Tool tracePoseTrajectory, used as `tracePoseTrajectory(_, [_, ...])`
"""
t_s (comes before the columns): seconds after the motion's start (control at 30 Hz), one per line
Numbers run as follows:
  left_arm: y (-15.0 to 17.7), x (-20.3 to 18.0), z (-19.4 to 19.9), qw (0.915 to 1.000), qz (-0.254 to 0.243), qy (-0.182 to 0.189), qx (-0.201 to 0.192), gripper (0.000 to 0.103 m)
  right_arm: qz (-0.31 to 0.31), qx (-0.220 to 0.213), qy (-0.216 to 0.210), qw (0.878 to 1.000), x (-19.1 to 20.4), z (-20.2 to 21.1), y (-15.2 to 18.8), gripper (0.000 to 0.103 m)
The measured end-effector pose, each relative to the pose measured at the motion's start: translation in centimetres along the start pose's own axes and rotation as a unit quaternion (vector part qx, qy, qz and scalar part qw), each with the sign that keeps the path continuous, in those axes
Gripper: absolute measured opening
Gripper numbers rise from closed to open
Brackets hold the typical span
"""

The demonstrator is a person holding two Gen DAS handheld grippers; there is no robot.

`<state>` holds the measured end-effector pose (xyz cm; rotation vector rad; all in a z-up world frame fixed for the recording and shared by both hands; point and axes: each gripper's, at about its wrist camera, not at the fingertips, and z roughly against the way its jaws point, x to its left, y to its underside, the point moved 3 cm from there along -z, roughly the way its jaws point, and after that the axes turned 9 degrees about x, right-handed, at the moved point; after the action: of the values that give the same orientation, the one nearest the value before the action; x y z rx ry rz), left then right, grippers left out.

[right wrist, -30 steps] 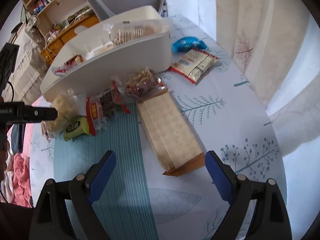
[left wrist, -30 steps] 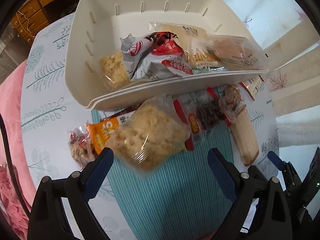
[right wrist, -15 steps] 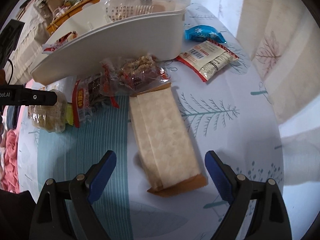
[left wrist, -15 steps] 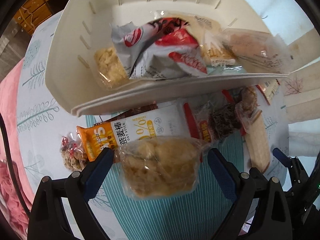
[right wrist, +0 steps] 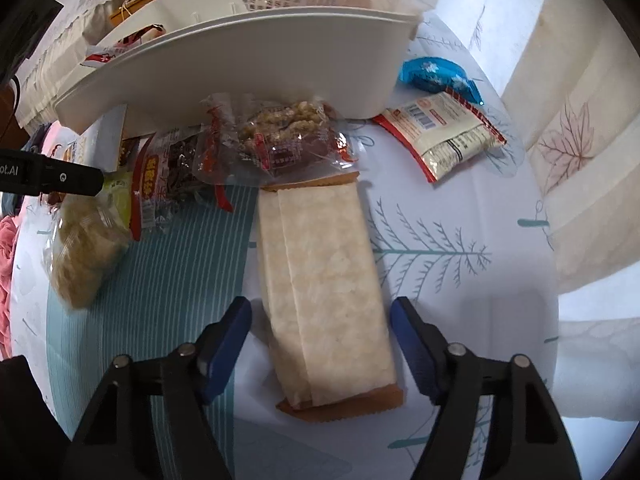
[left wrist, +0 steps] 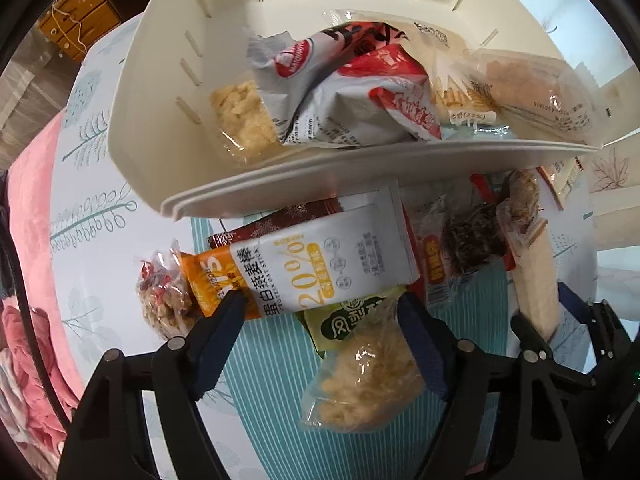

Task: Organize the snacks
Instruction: 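Grasp a small cracker bag with the left tool while the right tool grasps the wafer bar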

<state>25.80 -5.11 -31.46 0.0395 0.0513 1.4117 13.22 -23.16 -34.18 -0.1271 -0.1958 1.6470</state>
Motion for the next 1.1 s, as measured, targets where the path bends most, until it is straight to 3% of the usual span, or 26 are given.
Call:
tracePoseTrajectory(0.13, [0.7, 0.4, 0.4, 0.9998, 0.001, 0.019, 0.002, 0.077, -0.003, 0.001, 0.001, 1.0, 0.7, 0.3, 0.1, 0.058])
tracePoseTrajectory(0.47, [4.0, -0.8, 0.7, 0.998, -0.037, 0.047, 0.021, 0.081, -0.038, 0.017, -0.018, 0.999, 0.5, 0.8, 0.2, 0.057])
tracePoseTrajectory(0.73, [6.0, -3.6, -1.3, 0.9951, -0.082, 0.006, 0.055, 0.081, -0.142, 0.036, -0.092, 0.985, -1.8, 0.9, 1.1, 0.056])
tracePoseTrajectory(0.9, [6.7, -4.8, -2.8, 0.9931, -0.097, -0.014, 0.065, 0.081, -0.17, 0.04, -0.102, 0.979, -2.4, 1.4, 2.3, 0.056])
tracePoseTrajectory(0.97, [6.9, -5.1, -3.3, 0.9924, -0.102, -0.02, 0.067, 0.076, -0.179, 0.04, -0.108, 0.977, -2.5, 1.7, 2.9, 0.056])
tracePoseTrajectory(1.0, [6.9, -5.1, -3.5, 0.9922, -0.102, -0.027, 0.067, 0.069, -0.182, 0.039, -0.109, 0.976, -2.7, 1.9, 3.1, 0.056])
tracePoseTrajectory(1.1, [7.3, -4.9, -3.7, 0.9923, -0.102, -0.027, 0.066, 0.064, -0.187, 0.034, -0.113, 0.975, -2.5, 2.8, 3.6, 0.056])
